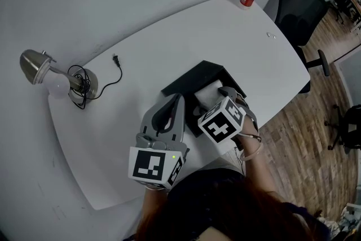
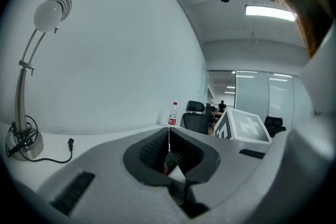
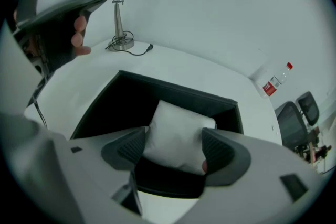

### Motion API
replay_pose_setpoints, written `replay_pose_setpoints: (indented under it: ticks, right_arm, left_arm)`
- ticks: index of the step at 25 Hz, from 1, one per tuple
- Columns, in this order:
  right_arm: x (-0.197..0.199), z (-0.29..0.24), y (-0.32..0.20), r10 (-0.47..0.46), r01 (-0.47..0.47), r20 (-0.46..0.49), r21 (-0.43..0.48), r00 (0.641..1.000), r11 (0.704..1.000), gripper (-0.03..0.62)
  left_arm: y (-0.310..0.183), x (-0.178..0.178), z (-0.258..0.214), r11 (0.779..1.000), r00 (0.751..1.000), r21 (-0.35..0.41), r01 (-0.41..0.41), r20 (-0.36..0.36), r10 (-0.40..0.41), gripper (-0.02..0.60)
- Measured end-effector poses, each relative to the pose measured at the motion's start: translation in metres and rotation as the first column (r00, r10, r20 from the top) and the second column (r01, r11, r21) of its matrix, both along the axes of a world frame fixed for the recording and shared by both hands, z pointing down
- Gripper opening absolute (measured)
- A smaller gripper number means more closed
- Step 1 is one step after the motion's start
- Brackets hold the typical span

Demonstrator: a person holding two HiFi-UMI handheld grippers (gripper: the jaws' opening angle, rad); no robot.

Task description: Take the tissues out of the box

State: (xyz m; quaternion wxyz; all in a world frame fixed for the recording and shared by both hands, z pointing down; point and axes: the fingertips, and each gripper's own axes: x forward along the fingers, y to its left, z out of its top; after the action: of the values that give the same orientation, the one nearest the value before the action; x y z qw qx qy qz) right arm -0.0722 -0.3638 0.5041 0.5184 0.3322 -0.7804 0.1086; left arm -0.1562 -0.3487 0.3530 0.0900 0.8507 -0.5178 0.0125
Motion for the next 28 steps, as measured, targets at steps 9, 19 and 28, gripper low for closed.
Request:
replay_pose_setpoints:
  ticks: [9, 19, 28]
  right_arm:
    - [0.003, 0.005, -0.005, -0.003, 0.006, -0.084, 0.029, 0.996, 1.000, 0.304]
    - [0.004, -0.004, -0.006, -0.024, 0.027, -0.052, 0.055, 0.998, 0.998, 0.247]
    - [0.008, -0.017, 0.000, -0.026, 0.027, -0.015, 0.119, 1.000, 0.993, 0.244]
  left_arm:
    - [0.001, -0.003, 0.002, 1.000, 1.000, -0.006, 0.010, -0.004, -0.010, 0.025]
    - [0.011, 0.001, -0.002, 1.000, 1.000, 0.003, 0.013, -0.001, -0.013, 0.025]
    - [0.024, 0.001, -0.007, 1.000, 1.000, 0.014, 0.019, 0.010, -0.019, 0.025]
